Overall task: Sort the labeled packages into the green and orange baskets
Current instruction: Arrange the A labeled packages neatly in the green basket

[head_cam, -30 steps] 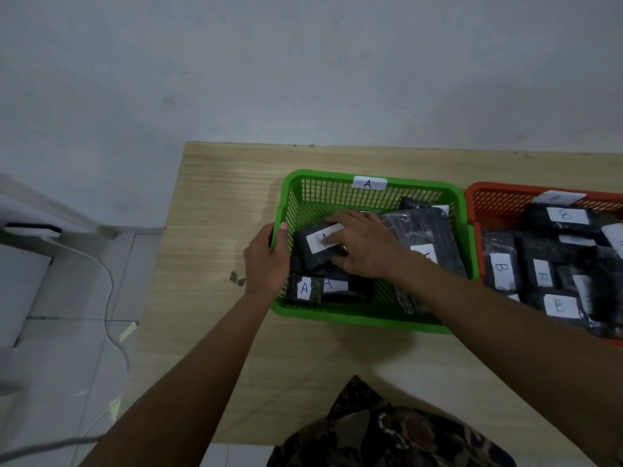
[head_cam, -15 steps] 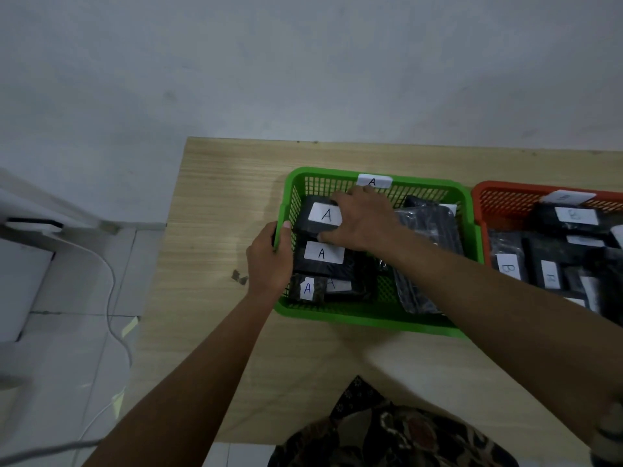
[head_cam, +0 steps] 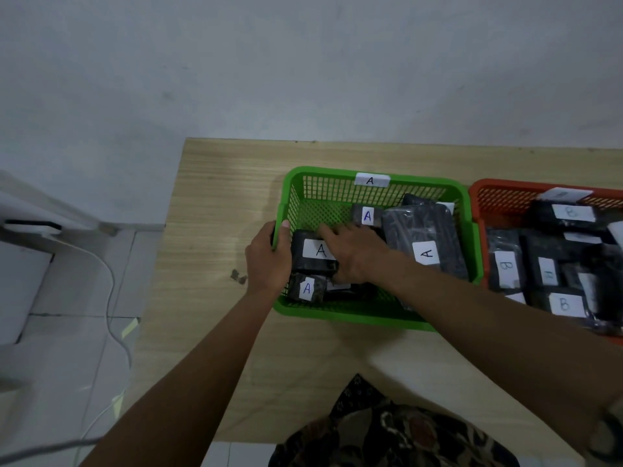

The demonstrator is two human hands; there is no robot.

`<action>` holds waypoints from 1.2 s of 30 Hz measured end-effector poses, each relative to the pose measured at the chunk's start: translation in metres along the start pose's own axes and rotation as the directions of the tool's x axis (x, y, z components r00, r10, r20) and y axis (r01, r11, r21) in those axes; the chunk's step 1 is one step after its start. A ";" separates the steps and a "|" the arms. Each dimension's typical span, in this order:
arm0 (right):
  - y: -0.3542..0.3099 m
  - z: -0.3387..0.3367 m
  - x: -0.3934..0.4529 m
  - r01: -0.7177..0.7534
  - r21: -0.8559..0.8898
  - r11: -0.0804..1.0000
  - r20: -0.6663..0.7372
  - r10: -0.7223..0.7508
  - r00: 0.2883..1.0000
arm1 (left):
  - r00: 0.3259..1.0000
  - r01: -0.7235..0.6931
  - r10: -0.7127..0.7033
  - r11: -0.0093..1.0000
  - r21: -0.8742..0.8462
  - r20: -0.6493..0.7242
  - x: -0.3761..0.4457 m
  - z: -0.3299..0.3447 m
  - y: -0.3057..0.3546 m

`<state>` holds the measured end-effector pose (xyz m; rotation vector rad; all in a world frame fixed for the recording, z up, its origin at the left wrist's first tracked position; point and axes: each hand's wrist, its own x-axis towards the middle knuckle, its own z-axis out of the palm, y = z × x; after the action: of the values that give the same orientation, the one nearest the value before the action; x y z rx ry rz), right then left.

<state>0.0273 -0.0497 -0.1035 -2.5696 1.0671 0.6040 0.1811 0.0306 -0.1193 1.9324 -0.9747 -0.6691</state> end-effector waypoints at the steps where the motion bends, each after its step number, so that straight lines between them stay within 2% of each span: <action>1: -0.001 0.000 0.002 -0.001 -0.011 1.000 0.005 0.001 1.000 | 1.000 0.002 -0.002 1.000 0.000 0.000 0.000 0.000 0.000; 5: -0.001 -0.006 0.011 -0.026 -0.073 0.997 -0.016 0.025 1.000 | 1.000 0.011 -0.011 1.000 0.026 0.001 0.001 0.000 0.000; 9: 0.005 -0.014 0.022 -0.108 -0.022 0.994 -0.086 0.106 0.991 | 1.000 0.004 -0.005 1.000 0.012 0.008 0.003 -0.001 0.000; 16: 0.018 -0.022 0.021 -0.084 0.026 0.996 -0.018 0.084 0.996 | 1.000 0.002 -0.002 0.998 0.060 -0.015 0.006 0.003 0.005; 19: 0.027 -0.040 0.018 -0.122 0.045 0.991 -0.159 0.128 0.979 | 1.000 -0.010 0.012 0.994 0.109 -0.017 0.011 0.005 0.010; 21: 0.034 -0.053 0.016 -0.227 0.031 0.973 -0.259 0.227 0.939 | 0.999 -0.023 0.026 0.990 0.142 -0.019 0.016 0.007 0.014; 24: 0.043 -0.060 0.008 -0.362 -0.012 0.932 -0.186 0.353 0.917 | 0.999 -0.015 0.023 0.985 0.169 -0.042 0.021 0.013 0.018; 28: 0.045 -0.049 0.008 -0.425 -0.007 0.905 -0.079 0.424 0.902 | 0.999 -0.007 0.014 0.984 0.178 -0.039 0.020 0.014 0.015; 36: 0.046 -0.041 0.005 -0.426 0.104 0.898 -0.118 0.437 0.892 | 1.000 0.010 -0.010 0.988 0.152 -0.001 0.021 0.010 0.015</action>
<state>0.0084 -0.1013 -0.0749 -2.3421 1.7007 0.4738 0.1792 0.0039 -0.1130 2.0712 -1.0431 -0.6151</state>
